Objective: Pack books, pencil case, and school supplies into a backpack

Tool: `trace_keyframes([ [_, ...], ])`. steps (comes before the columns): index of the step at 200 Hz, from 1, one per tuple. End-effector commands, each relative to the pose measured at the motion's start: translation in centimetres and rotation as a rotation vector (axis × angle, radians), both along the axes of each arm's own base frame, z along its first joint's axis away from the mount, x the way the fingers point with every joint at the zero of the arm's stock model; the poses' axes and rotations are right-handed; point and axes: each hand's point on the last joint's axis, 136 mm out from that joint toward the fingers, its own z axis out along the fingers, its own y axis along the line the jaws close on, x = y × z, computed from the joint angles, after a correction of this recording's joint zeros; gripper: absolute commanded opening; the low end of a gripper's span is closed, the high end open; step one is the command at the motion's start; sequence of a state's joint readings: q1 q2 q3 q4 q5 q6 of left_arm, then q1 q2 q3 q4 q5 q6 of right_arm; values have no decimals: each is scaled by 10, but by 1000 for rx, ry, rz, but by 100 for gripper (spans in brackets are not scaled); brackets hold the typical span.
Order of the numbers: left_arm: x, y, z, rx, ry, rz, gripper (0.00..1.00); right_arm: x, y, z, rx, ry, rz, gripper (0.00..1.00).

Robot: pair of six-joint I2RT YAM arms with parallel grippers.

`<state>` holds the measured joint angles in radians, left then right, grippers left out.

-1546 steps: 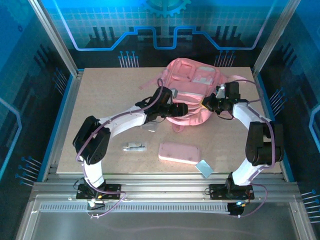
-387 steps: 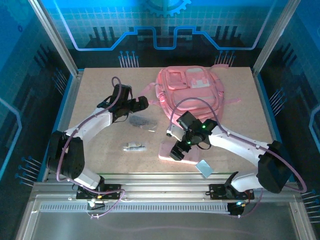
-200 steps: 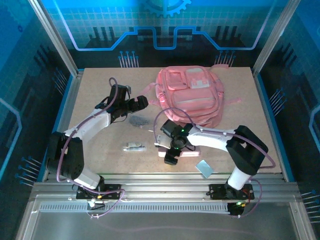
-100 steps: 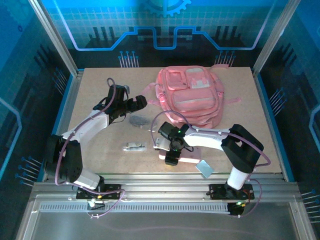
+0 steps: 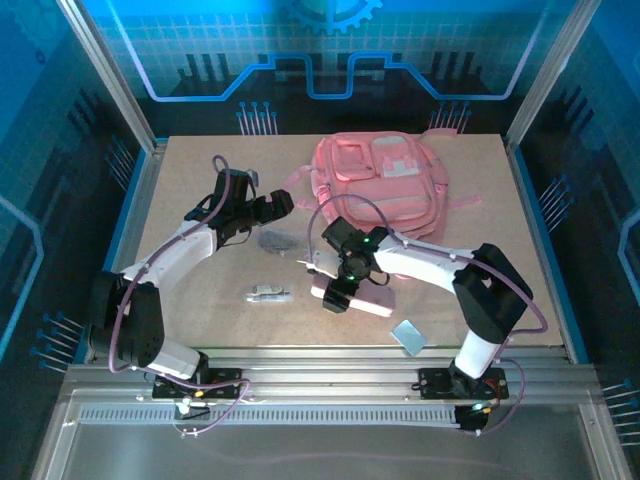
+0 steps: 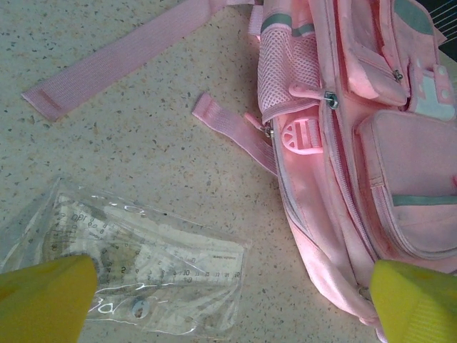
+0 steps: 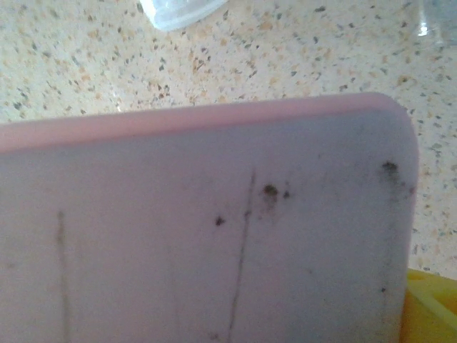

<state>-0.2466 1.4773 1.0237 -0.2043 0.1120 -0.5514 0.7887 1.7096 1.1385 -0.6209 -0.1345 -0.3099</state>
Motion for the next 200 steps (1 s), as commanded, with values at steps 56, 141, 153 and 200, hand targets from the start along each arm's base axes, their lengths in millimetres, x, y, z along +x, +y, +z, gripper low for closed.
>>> trace_keyframes([
  [56,8,-39,28,119,-133,-184,99,62,-43,109,309,19,-495,71],
  [141,24,-195,22,395,-308,-654,92,135,-218,125,208,-235,-1172,71],
  [153,25,-215,18,437,-330,-715,89,138,-239,127,227,-251,-1247,72],
  [200,27,-270,-19,590,-371,-899,88,136,-289,126,321,-261,-1413,71],
])
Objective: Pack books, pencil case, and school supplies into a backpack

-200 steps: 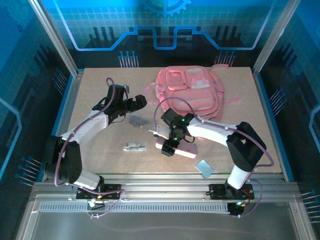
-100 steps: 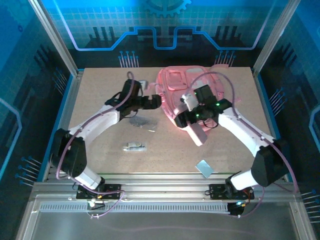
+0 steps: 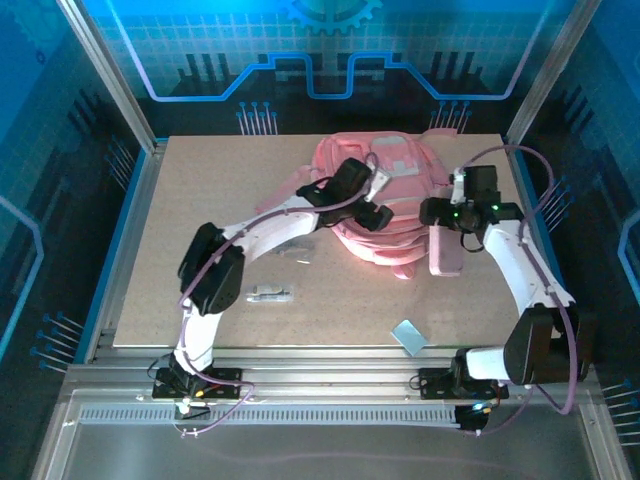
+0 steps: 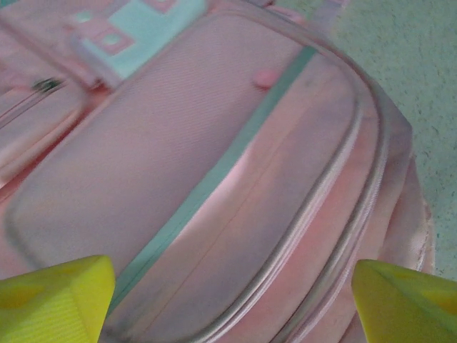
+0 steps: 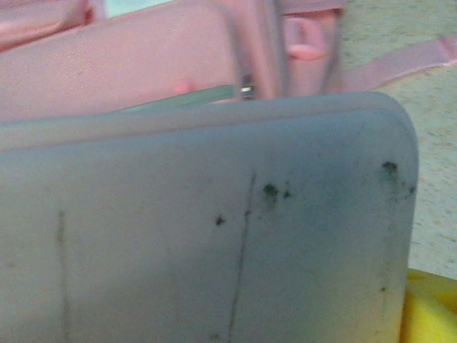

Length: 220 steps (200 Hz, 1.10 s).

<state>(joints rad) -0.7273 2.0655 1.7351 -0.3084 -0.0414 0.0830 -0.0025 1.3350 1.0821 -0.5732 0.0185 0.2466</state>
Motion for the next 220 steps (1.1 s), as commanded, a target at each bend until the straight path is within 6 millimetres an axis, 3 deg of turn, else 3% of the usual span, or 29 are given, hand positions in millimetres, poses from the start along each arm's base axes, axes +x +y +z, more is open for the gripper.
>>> trace_keyframes([
  [1,-2,-14,-22,132,-40,-109,89,4,-16,15,51,-83,-74,71],
  [37,13,-23,-55,218,-36,-150,92,-6,-37,7,80,-99,-154,69],
  [71,30,-20,-86,267,21,-130,90,-13,-38,-2,103,-80,-161,69],
  [79,33,-17,-94,274,37,-124,87,-14,-38,-3,102,-77,-160,69],
  [97,37,-11,-109,281,75,-108,66,-15,-38,-1,98,-83,-160,68],
  [124,39,-4,-117,256,131,-91,50,-15,-38,7,97,-102,-156,67],
  [146,41,-4,-114,245,128,-95,28,-14,-37,14,105,-122,-153,66],
  [162,45,-4,-110,230,127,-82,0,-14,-37,17,105,-126,-154,66],
  [186,49,-3,-86,145,158,-40,0,-16,-38,19,96,-126,-156,66],
  [220,54,3,-17,-50,183,48,0,-11,-36,22,122,-131,-160,67],
])
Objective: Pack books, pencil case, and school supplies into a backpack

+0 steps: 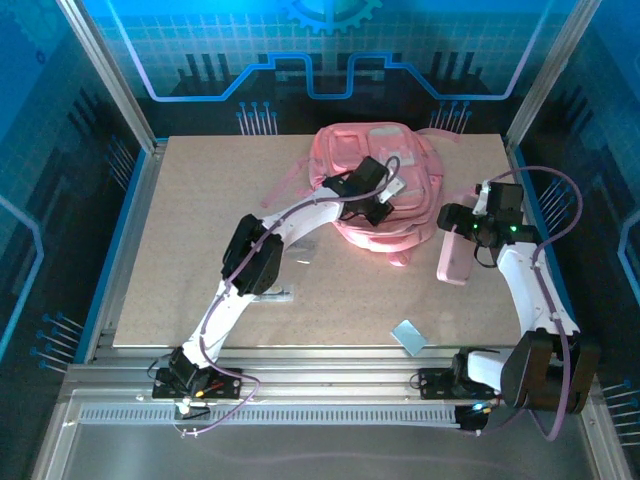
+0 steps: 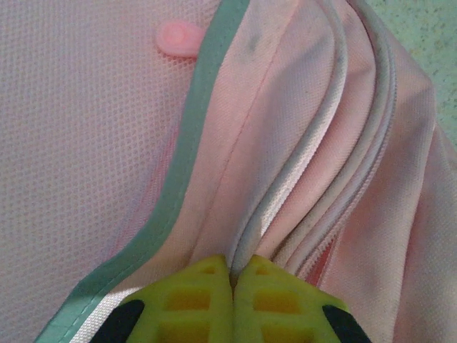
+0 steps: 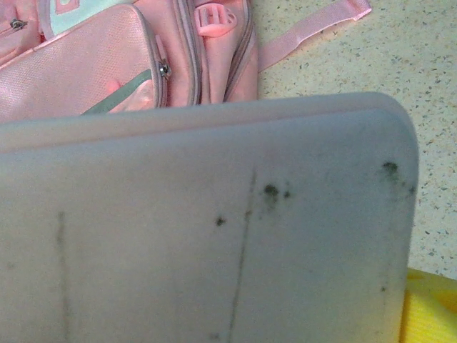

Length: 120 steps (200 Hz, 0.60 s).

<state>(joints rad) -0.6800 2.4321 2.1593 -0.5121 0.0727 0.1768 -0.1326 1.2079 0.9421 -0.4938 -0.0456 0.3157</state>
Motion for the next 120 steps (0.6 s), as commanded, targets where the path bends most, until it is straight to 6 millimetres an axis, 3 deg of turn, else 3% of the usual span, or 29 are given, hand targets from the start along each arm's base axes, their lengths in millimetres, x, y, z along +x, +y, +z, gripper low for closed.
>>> trace_keyframes([
  [1,11,29,55,-120,69,160,0,9,-2,24,31,-65,-19,67],
  [23,9,34,101,-242,94,203,0,15,5,24,78,-64,0,67],
  [64,10,42,156,-422,145,246,0,28,18,26,138,-75,5,67],
  [93,12,43,173,-500,183,265,0,47,37,25,224,-75,2,67],
  [120,11,37,181,-571,241,261,0,74,70,31,320,-61,33,65],
])
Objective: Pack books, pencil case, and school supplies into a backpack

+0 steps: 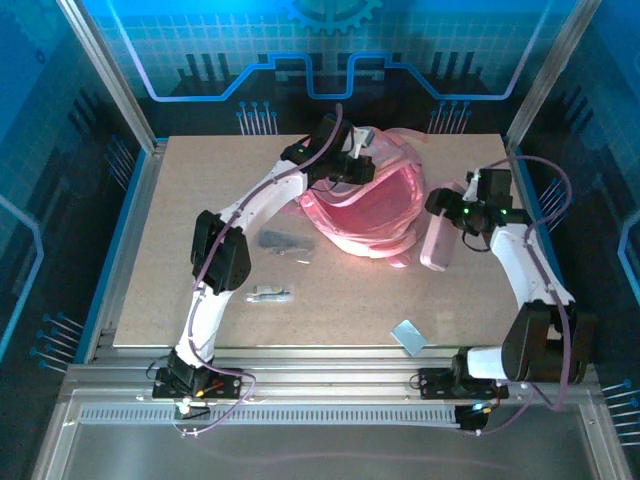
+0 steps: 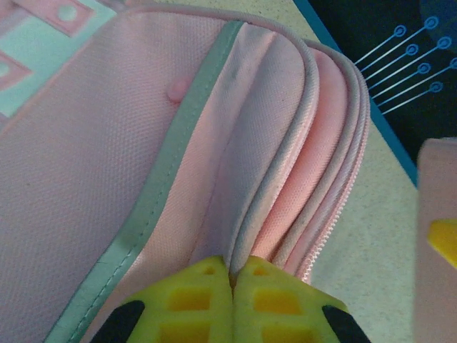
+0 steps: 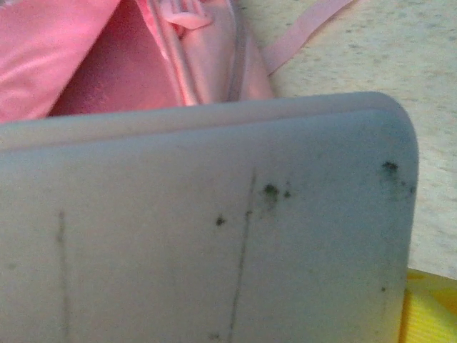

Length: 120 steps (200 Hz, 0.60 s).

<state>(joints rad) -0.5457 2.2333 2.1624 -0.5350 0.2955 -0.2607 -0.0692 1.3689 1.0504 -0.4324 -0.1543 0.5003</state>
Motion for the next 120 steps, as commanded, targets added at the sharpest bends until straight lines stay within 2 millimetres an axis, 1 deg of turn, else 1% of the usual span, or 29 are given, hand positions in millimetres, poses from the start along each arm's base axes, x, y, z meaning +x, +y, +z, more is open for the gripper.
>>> trace_keyframes([
  [1,-5,-8,56,-166,6,5,0,34,34,29,118,-71,27,65],
  [20,-3,-10,57,-181,7,6,0,53,53,23,118,-48,30,66],
  [38,-3,-11,58,-198,14,3,0,73,67,8,182,-25,4,66],
  [49,-3,-12,62,-210,11,3,0,84,71,-1,211,-12,-28,66],
  [65,-2,-10,66,-223,8,9,0,101,78,-9,240,1,-45,73],
  [78,0,-8,70,-238,8,18,0,112,87,-13,261,19,-31,85],
  [84,1,-6,71,-247,8,24,0,115,92,-14,269,26,-20,90],
  [90,3,-5,72,-252,7,31,0,116,96,-14,278,27,-7,98],
  [92,3,-5,72,-254,7,33,0,116,97,-14,280,27,-4,100],
  [105,5,-3,74,-262,8,43,0,116,100,-12,288,16,16,100],
  [120,5,-1,74,-265,7,47,0,109,96,-8,274,-3,30,100],
])
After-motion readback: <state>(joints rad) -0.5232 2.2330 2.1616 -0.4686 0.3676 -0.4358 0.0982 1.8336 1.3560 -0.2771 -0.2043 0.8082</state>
